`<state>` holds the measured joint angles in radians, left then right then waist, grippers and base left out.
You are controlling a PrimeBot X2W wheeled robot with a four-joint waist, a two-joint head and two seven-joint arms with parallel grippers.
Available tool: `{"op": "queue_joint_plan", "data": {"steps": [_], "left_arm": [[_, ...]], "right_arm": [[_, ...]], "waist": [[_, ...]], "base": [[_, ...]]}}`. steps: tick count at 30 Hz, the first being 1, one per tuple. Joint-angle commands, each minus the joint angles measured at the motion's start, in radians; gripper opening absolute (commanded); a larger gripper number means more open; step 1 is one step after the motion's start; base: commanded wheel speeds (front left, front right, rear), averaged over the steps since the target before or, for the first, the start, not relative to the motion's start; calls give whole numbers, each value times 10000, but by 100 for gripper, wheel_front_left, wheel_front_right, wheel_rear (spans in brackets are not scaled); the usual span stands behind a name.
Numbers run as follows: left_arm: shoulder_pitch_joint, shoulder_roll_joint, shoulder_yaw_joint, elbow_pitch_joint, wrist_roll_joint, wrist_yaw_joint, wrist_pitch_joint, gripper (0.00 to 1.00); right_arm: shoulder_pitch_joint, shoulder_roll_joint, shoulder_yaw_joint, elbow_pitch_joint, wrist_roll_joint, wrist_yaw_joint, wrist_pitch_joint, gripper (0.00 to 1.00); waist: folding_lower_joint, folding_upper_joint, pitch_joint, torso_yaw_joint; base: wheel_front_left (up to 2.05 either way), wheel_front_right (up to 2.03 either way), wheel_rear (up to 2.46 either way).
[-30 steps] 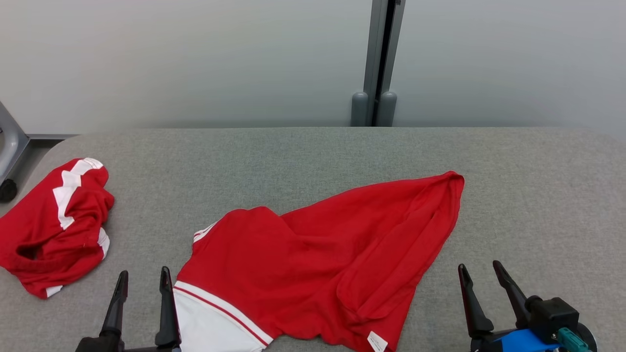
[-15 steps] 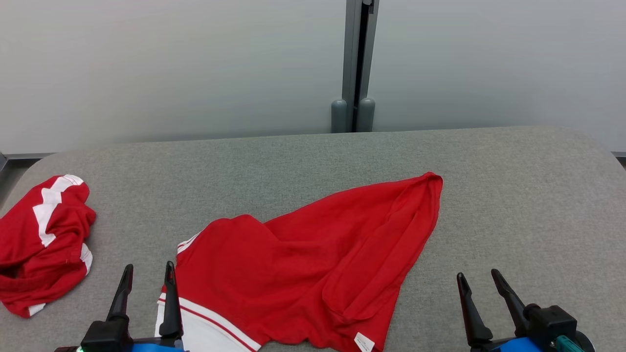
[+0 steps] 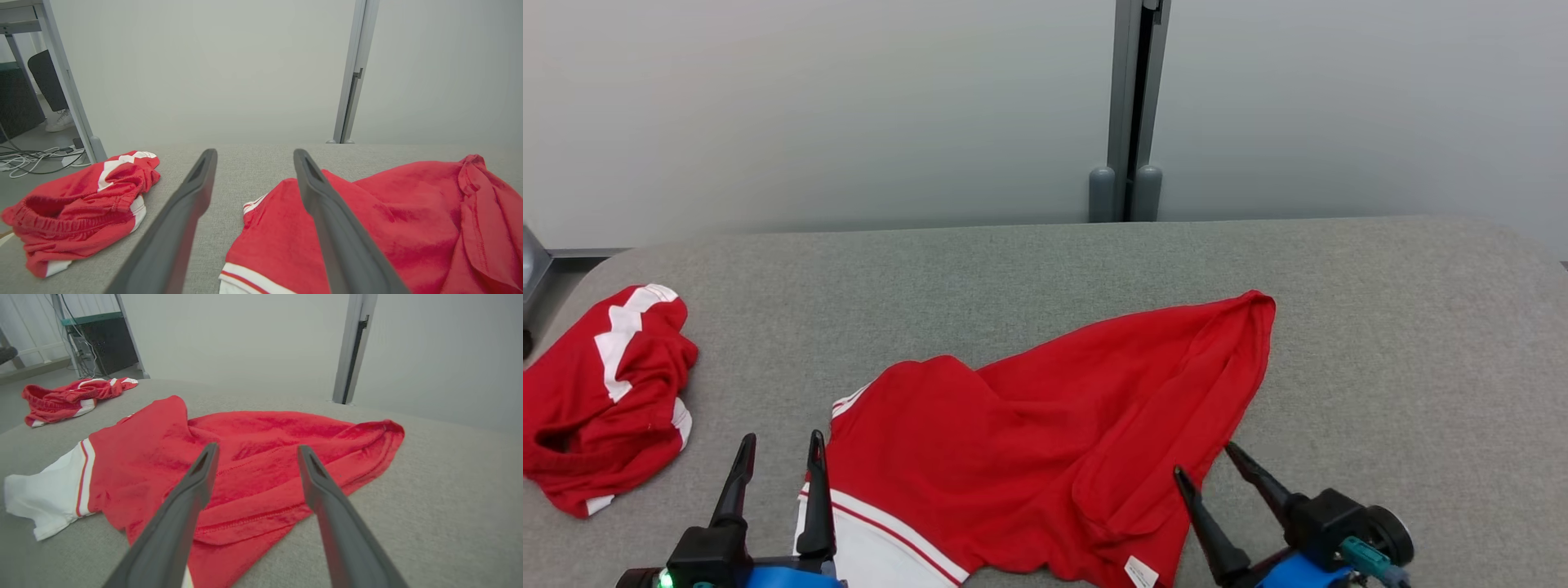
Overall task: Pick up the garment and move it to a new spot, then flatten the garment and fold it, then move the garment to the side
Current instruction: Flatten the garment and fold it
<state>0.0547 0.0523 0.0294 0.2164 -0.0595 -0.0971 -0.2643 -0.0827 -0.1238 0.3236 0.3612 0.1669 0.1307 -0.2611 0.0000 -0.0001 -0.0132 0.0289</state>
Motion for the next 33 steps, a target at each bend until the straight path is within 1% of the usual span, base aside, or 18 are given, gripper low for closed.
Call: {"op": "queue_joint_plan", "data": {"steps": [1,3,4,5,6,9,12,19,27,28,29,30,33], "left_arm": [[-172,10,-1,-8,-29,18,-3,100],[-173,0,-51,-30,-55,31,-3,100],[-173,0,-51,-30,-55,31,-3,100],[-191,0,-76,-19,-100,22,-3,100],[-191,0,-76,-19,-100,22,-3,100],[-212,-9,-82,4,-139,17,-3,100],[-243,-12,-115,12,-197,34,-1,100],[-419,-22,-255,6,-340,94,-2,100],[-620,-20,-476,71,-560,197,-2,100],[-633,-20,-498,78,-582,216,-1,100],[-642,-20,-515,88,-605,227,-1,100],[-646,-20,-526,96,-625,242,-1,100],[-574,-21,-487,86,-650,270,-1,100]], "right_arm": [[-311,-149,391,202,161,1,104,100],[-626,-279,1052,553,392,1,372,100],[-626,-279,1052,553,392,1,372,100],[-974,-411,1602,867,567,1,613,100],[-974,-411,1602,867,567,1,613,100],[-1367,-529,2400,1325,937,1,1094,100],[-1707,-681,2992,1650,1169,1,1351,100],[-2356,-931,4101,2332,1704,1,1695,100],[-3052,-825,4958,3209,1981,1,1916,100],[-3115,-808,5018,3302,2052,1,1928,43],[-3194,-816,5045,3388,2093,1,1865,2],[-3267,-829,4990,3478,2136,1,1747,0],[-3296,-857,4812,3694,2231,1,1372,0]], "waist": [[0,1,19,74],[0,1,36,160],[0,1,36,160],[0,1,64,256],[0,1,64,256],[0,1,115,388],[0,1,189,538],[0,1,491,833],[0,1,717,1071],[0,1,734,1085],[0,1,750,1100],[0,1,761,1109],[0,1,757,1039]], "base": [[0,0,0],[0,0,0],[0,0,0],[0,0,0],[0,0,0],[0,0,0],[0,0,0],[0,0,0],[0,0,0],[0,0,0],[0,0,0],[0,0,0],[0,0,0]]}}
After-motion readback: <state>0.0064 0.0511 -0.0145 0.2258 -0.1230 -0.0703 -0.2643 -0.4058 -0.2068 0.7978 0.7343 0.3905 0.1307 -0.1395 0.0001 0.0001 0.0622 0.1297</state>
